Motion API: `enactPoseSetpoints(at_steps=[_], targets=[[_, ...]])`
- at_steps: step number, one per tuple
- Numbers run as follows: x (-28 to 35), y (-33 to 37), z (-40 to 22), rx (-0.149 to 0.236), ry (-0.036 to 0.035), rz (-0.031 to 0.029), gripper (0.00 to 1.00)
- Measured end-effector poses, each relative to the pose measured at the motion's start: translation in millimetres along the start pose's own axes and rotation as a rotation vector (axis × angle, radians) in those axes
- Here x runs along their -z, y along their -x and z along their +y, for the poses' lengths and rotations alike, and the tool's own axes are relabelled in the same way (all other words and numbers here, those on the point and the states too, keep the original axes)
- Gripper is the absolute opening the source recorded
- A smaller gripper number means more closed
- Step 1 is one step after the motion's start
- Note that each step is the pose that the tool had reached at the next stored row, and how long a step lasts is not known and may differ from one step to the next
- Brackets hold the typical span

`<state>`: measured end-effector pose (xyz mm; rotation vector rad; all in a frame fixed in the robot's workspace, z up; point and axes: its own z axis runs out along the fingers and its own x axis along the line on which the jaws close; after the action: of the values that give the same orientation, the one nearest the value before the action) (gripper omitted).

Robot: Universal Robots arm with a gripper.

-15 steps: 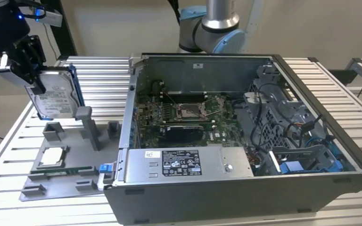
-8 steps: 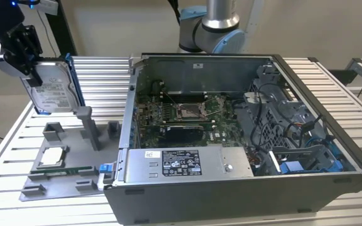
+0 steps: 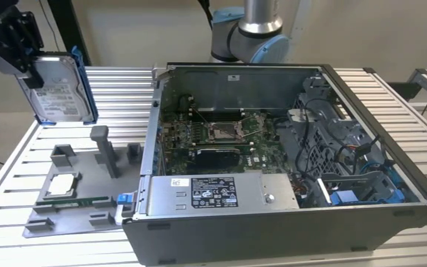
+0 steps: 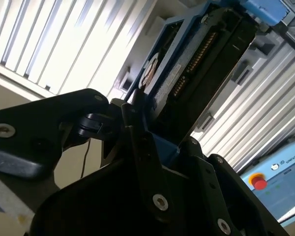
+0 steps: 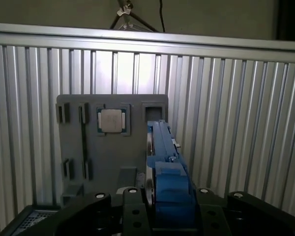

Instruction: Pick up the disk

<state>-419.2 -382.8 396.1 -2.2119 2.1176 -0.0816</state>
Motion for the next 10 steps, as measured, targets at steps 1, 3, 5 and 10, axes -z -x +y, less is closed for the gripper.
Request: enactPoseSetpoints(at_steps=[1, 3, 5, 10], targets=[[4.5, 0.1, -0.4, 0.000, -0.0002, -0.0001, 0.00], [13.4, 0.2, -1.3, 0.000, -0.0002, 0.0000, 0.00], [22.5, 0.4, -2.1, 0.000, -0.0001, 0.0001, 0.00], [45.3, 0.7, -4.2, 0.000, -0.0002, 0.0001, 0.00]])
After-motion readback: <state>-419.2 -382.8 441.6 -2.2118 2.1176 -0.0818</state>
